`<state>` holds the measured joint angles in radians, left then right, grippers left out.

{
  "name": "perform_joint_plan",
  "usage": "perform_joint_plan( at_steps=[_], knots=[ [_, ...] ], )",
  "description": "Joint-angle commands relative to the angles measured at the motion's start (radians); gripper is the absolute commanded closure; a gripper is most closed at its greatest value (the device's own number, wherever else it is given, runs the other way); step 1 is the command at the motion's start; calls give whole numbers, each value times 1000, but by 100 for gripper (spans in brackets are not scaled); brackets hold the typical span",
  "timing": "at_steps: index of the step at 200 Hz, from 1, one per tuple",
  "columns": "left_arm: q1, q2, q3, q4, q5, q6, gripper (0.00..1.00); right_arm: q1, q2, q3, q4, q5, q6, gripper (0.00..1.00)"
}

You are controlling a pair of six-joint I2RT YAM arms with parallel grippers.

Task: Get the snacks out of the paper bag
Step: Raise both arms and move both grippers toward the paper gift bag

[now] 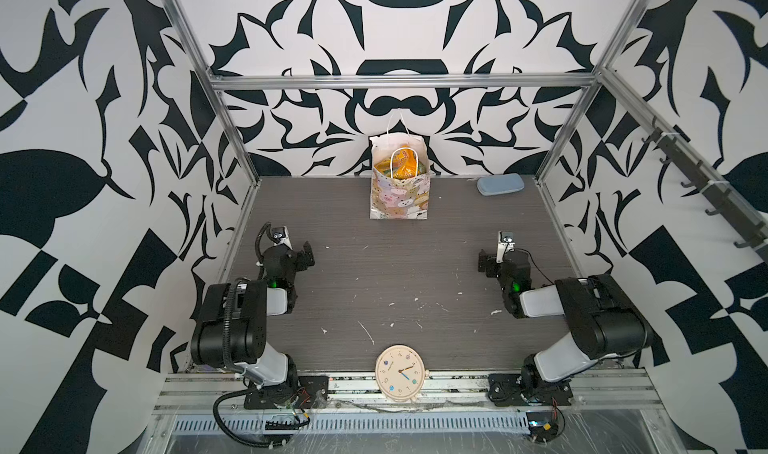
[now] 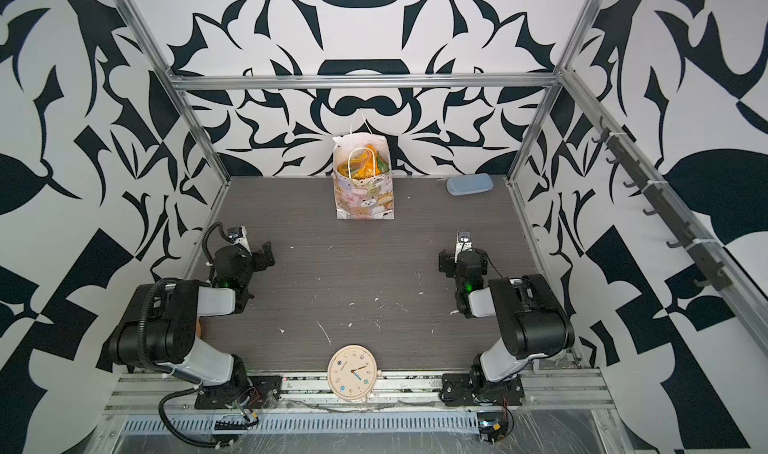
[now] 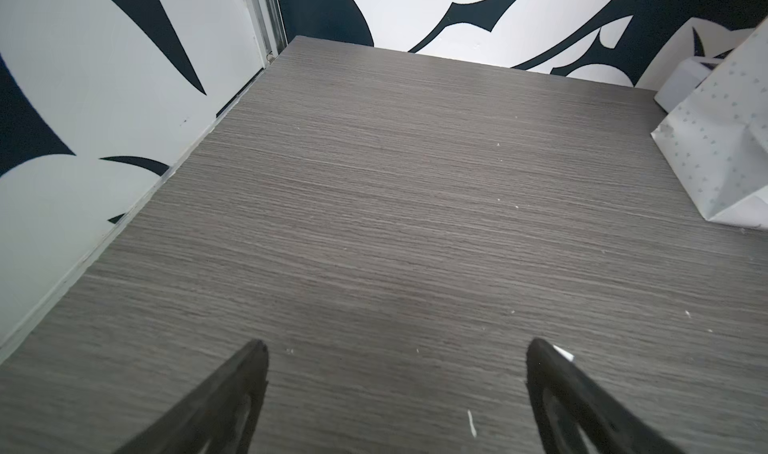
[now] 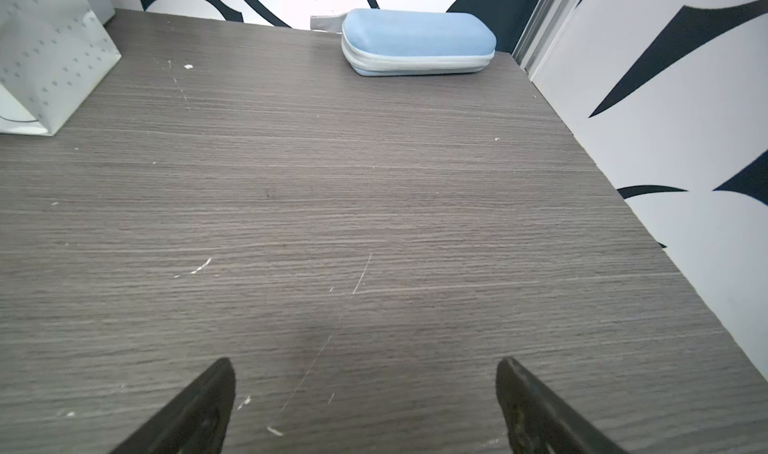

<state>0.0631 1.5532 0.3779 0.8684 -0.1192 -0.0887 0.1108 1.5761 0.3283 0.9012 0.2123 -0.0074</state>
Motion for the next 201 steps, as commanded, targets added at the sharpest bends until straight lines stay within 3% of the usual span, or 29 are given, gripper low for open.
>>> perform_joint_plan(
  at_steps=[1,127,147,161,178,184,192,196,201],
  knots=[
    [-2,-1,12,6,-10,-6,1,-7,-18,21,30,-8,-3,0],
    [-1,-4,12,6,-9,-6,1,-8,-21,27,14,-45,-4,0],
    [-1,-5,7,11,-10,-6,1,-9,-25,20,29,-29,2,0],
    [-9,-35,-8,45,-12,-7,0,-7,-92,-6,35,45,15,2],
    [-103,-240,30,-177,-127,49,0,-6,-299,17,-181,115,49,1],
    [-128,-342,67,-297,-151,40,1,-8,-374,45,-273,144,144,1],
    [-128,-437,127,-439,-103,-18,7,-16,-450,88,-392,206,304,1],
    [-128,-473,156,-480,-86,-43,10,-31,-476,108,-431,146,333,1],
    [-126,-500,187,-513,-62,-75,22,-47,-490,133,-452,38,343,2]
  ],
)
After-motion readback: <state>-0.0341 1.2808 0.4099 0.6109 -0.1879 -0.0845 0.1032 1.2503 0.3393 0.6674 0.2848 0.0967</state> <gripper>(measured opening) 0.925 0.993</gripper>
